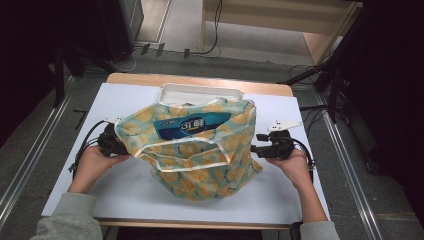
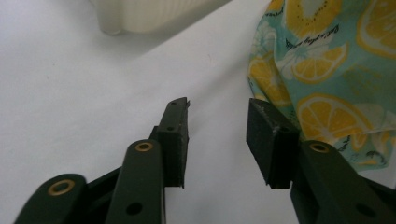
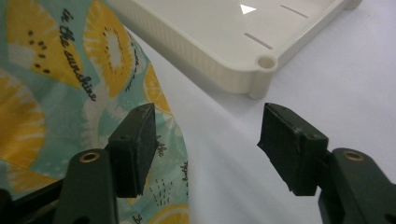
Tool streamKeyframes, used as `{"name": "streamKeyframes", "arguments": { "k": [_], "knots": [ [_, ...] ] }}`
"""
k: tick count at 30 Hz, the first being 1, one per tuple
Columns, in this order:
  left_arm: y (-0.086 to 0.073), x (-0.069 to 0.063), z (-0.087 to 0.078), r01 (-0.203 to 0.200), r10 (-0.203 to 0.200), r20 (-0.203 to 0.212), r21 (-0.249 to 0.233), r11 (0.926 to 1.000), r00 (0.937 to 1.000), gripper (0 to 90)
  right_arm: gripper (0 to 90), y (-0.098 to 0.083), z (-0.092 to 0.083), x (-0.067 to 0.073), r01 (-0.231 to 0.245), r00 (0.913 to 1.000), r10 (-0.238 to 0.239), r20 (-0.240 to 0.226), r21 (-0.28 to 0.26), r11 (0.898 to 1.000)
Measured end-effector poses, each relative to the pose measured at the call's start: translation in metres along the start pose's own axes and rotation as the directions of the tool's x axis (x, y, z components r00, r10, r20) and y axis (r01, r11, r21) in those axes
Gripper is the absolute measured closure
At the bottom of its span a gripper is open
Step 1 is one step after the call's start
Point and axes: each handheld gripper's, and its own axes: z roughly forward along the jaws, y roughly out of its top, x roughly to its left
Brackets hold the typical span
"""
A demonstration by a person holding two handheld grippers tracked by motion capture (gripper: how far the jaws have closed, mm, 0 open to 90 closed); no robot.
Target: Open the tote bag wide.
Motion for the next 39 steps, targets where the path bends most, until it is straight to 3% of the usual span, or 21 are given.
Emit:
{"name": "streamKeyframes", "arguments": {
  "k": [4,8,9,11,20,30,39],
  "knots": [
    [0.0009,0.0024,-0.0023,0.036,-0.035,0.020,-0.019,0.9992,0.9992,51.5,40.0,0.0012,-0.0032,-0.0009,-0.016,0.9998,0.015,-0.014,-0.001,1.000],
    [0.0016,0.0026,-0.0033,0.032,-0.031,0.030,-0.012,0.9994,0.9991,48.9,40.3,0.0026,-0.0031,-0.0002,-0.012,0.9996,0.012,-0.027,-0.002,1.000],
    [0.0019,0.0023,-0.0036,0.017,-0.017,0.027,-0.015,0.9997,0.9995,48.2,40.4,0.0050,-0.0025,-0.0010,-0.044,0.9977,0.045,-0.052,0.018,0.999],
    [0.0024,0.0013,-0.0037,0.007,-0.007,0.018,-0.016,0.9998,0.9998,48.3,40.3,0.0060,-0.0018,-0.0024,-0.057,0.9961,0.059,-0.065,0.026,0.998],
    [0.0029,0.0004,-0.0062,0.006,-0.004,0.042,-0.043,0.9991,0.9991,47.1,41.6,0.0071,-0.0056,-0.0016,-0.034,0.9981,0.034,-0.052,0.002,0.999],
    [0.0033,-0.0004,-0.0068,0.005,-0.003,0.048,-0.049,0.9988,0.9988,44.7,43.4,0.0076,-0.0059,-0.0003,-0.027,0.9974,0.026,-0.068,-0.014,1.000],
    [0.0033,-0.0003,-0.0057,-0.002,0.004,0.053,-0.037,0.9993,0.9986,43.9,43.6,0.0076,-0.0040,0.0018,-0.008,0.9979,0.008,-0.063,0.000,1.000]
  ]
}}
